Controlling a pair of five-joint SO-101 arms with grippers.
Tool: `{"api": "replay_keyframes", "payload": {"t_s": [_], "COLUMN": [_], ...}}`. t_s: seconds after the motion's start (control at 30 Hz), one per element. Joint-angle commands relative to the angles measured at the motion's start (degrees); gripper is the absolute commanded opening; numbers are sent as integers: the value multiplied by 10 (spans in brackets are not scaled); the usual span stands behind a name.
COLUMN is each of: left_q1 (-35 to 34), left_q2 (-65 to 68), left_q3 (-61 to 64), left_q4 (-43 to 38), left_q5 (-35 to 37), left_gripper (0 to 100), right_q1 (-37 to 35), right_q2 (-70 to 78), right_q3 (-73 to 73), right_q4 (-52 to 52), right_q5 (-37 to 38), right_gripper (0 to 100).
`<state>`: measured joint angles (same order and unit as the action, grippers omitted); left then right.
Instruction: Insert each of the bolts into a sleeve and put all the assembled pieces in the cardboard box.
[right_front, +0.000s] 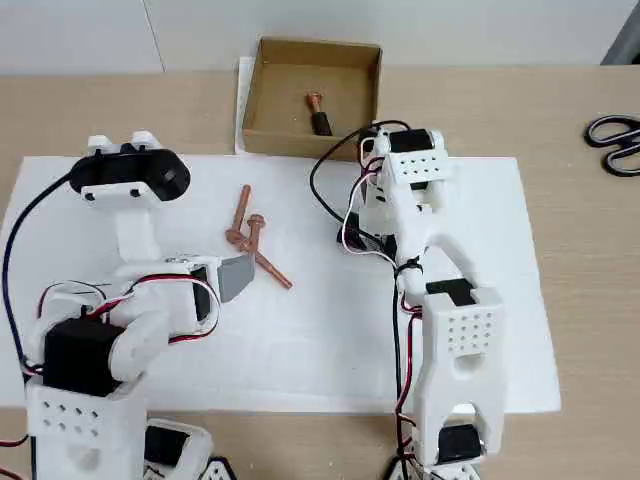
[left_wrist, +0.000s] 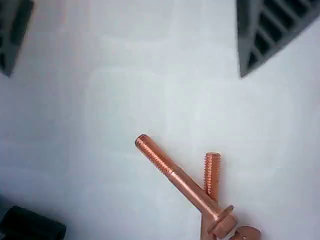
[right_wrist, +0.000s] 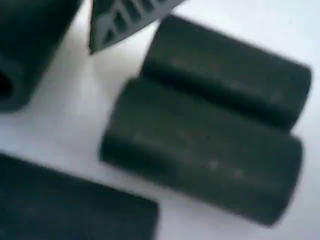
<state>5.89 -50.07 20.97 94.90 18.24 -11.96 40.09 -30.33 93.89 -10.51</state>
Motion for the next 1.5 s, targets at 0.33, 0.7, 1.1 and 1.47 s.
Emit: {"api": "replay_keyframes", "payload": {"t_s": [0.33,0.7,1.1,1.47], "left_q1": [-2,-2,-2,1], "left_q2": [-5,-5,-5,-5], "left_q3": [-1,-1,-1,-1], "left_q4": [6,6,6,3], "left_q5": [-4,-4,-4,-4], "left_gripper": [275,275,275,275], "right_q1": [67,78,65,33], "right_q2": [-1,-2,-255,-429], "right_q3": [-26,-27,101,405], "right_q4": [2,38,54,-77], "right_q5": [76,160,163,163], "right_gripper": [117,6,7,8]}}
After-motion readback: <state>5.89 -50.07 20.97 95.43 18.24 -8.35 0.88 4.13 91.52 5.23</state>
